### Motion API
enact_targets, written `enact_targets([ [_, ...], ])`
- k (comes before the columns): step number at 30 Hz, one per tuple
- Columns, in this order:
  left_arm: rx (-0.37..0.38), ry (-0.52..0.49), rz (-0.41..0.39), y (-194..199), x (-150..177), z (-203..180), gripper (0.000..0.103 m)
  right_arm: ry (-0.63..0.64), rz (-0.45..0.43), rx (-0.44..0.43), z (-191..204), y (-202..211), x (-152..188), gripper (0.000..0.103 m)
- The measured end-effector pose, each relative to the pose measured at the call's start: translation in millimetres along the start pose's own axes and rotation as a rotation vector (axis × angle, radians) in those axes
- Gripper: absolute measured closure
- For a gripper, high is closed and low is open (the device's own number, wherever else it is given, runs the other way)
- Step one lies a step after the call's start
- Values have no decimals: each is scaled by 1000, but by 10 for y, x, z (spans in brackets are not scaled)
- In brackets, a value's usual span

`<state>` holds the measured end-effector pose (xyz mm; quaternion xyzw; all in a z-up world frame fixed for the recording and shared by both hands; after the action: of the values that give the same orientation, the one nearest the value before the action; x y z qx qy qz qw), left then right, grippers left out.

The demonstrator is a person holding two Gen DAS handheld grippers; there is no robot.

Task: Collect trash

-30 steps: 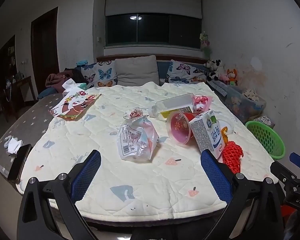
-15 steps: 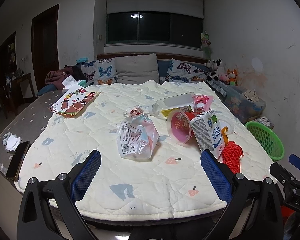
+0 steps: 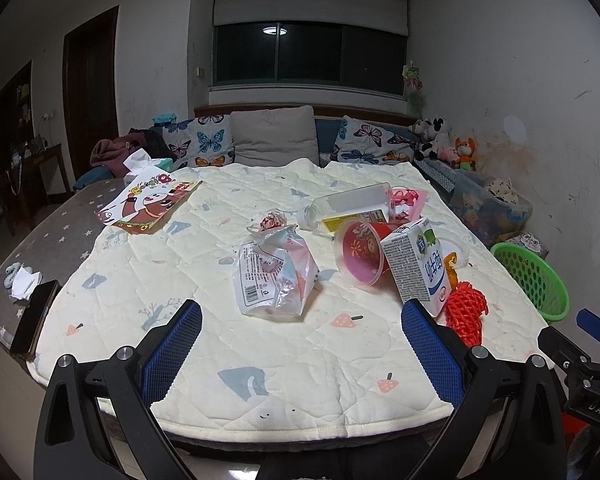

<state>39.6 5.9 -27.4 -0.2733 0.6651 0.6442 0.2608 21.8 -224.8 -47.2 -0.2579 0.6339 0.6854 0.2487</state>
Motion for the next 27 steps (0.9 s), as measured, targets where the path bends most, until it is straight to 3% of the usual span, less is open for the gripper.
enact_targets([
  [27,-1,2,5,-29,-3,6,6,6,14,11,-21,-104,-54,4],
])
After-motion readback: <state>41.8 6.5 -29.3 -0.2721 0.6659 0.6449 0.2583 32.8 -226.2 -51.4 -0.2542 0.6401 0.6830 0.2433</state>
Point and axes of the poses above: each gripper's, at about its wrist camera, not at the fingertips, and y roughly against the way its jaws point, z to its left, x to its underside, the point moved 4 cm from there along -y, roughly the way its jaws point, and after that the axes turned 14 degrees about z, right-handed, at the moved point
